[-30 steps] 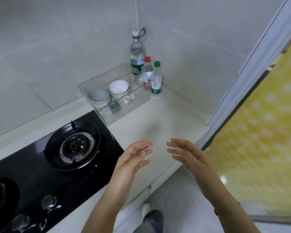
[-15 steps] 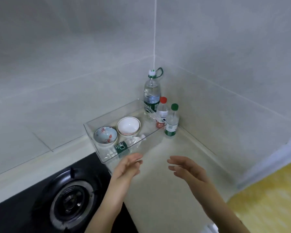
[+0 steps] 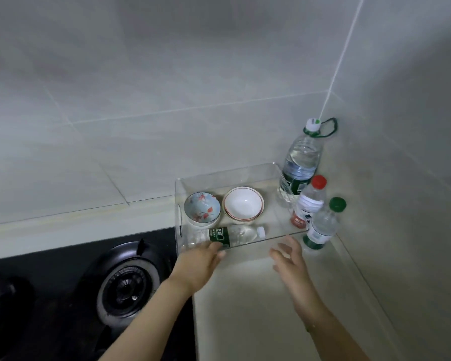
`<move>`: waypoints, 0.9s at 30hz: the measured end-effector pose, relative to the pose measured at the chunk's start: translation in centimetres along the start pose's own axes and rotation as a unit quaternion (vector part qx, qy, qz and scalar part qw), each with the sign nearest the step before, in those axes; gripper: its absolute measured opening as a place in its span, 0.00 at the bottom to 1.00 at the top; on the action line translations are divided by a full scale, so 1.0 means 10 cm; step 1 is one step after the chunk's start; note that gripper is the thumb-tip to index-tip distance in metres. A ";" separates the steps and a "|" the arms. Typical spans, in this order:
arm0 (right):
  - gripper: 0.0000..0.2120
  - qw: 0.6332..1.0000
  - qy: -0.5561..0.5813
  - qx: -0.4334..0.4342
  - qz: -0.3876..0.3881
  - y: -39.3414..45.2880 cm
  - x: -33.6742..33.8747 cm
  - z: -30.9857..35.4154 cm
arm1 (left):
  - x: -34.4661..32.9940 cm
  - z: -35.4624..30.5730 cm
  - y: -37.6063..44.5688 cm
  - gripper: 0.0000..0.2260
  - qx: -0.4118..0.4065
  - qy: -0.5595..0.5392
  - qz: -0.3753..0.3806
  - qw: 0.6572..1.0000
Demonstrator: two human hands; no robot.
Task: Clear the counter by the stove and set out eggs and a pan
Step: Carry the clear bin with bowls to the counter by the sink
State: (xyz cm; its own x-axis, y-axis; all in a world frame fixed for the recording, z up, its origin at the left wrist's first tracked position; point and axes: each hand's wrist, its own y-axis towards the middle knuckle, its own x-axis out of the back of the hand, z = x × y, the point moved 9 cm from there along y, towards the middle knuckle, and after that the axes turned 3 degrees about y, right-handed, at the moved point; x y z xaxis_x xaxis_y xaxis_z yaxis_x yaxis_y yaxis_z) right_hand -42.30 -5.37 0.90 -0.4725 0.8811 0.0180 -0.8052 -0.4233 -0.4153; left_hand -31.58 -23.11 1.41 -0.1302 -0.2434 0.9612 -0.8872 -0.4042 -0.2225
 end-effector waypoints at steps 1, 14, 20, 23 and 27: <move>0.27 1.000 -0.009 0.009 0.000 0.04 0.00 0.00 | -0.06 0.00 0.02 0.23 0.000 0.046 0.008 0.999; 0.28 1.000 -0.006 -0.011 0.027 -0.09 0.05 -0.25 | -0.11 -0.48 -0.17 0.14 0.000 0.123 -0.028 0.992; 0.27 1.000 0.006 -0.030 -0.009 -0.42 0.35 -0.38 | -0.40 -0.92 -0.56 0.09 -0.054 0.081 -0.004 0.995; 0.27 0.999 0.016 -0.027 -0.024 -0.62 0.49 -0.45 | -0.49 -1.02 -0.87 0.17 -0.136 -0.017 0.007 0.990; 0.27 0.999 0.020 -0.016 -0.021 -0.74 0.48 -0.54 | -0.34 -0.81 -1.02 0.13 -0.204 -0.125 0.062 0.969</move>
State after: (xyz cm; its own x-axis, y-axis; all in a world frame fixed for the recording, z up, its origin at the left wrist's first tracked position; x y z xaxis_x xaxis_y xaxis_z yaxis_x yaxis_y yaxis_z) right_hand -36.70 3.10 -0.84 -0.4232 0.9060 -0.0007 -0.8116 -0.3794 -0.4443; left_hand -25.67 -11.00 1.71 -0.1812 -0.4943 0.8502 -0.9793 0.0119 -0.2018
